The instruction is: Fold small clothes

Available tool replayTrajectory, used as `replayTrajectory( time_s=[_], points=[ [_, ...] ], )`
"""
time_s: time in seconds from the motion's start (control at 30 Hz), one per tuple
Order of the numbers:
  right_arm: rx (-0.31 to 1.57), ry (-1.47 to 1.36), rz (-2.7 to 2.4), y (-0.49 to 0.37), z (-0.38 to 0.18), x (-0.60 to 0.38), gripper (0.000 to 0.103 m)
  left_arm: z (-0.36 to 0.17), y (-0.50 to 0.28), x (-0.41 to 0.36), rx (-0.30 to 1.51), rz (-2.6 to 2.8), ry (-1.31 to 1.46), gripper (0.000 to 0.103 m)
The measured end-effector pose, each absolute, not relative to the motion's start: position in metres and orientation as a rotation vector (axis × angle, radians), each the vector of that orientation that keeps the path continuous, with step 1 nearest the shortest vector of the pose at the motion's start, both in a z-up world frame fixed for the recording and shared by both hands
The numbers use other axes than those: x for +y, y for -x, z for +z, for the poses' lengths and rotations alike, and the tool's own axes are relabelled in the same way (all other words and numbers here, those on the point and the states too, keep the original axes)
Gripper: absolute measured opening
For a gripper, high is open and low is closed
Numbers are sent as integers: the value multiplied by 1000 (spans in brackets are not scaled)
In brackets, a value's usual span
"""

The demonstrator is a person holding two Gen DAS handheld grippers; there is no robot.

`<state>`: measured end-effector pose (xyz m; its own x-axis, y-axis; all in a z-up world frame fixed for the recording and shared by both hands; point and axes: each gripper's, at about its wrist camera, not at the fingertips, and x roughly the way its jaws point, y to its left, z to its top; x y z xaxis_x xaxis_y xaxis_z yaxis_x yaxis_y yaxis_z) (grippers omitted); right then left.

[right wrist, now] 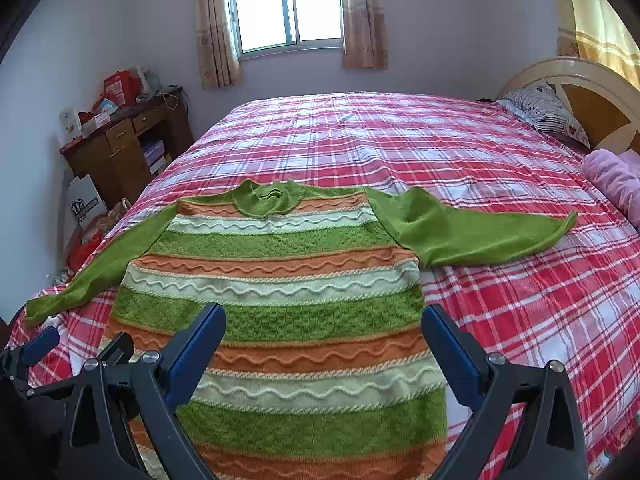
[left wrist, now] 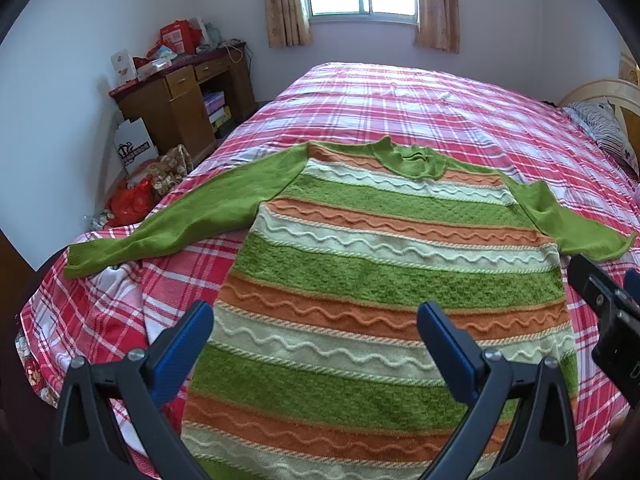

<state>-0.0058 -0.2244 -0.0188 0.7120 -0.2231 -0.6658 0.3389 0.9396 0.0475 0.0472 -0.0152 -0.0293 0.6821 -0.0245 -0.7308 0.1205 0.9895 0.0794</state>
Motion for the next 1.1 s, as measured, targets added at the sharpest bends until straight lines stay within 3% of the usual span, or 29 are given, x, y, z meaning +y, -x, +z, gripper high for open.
replayTrajectory(
  time_s=[0.47,0.77,0.9,1.1],
  points=[
    [716,-207,-291,-13,-31,-247,99,-38,-72,-34,843,-104,-124,103],
    [689,-396,-377,-6,-44,-357,97,-48,-120,-17,854,-52,-60,103],
    [614,-476,-444,9,-42,-435,69,-54,-139,-12,844,-2,-54,103],
    [547,-635,-692,33,-48,-571,67,-74,-153,-15,846,21,-51,103]
  ],
)
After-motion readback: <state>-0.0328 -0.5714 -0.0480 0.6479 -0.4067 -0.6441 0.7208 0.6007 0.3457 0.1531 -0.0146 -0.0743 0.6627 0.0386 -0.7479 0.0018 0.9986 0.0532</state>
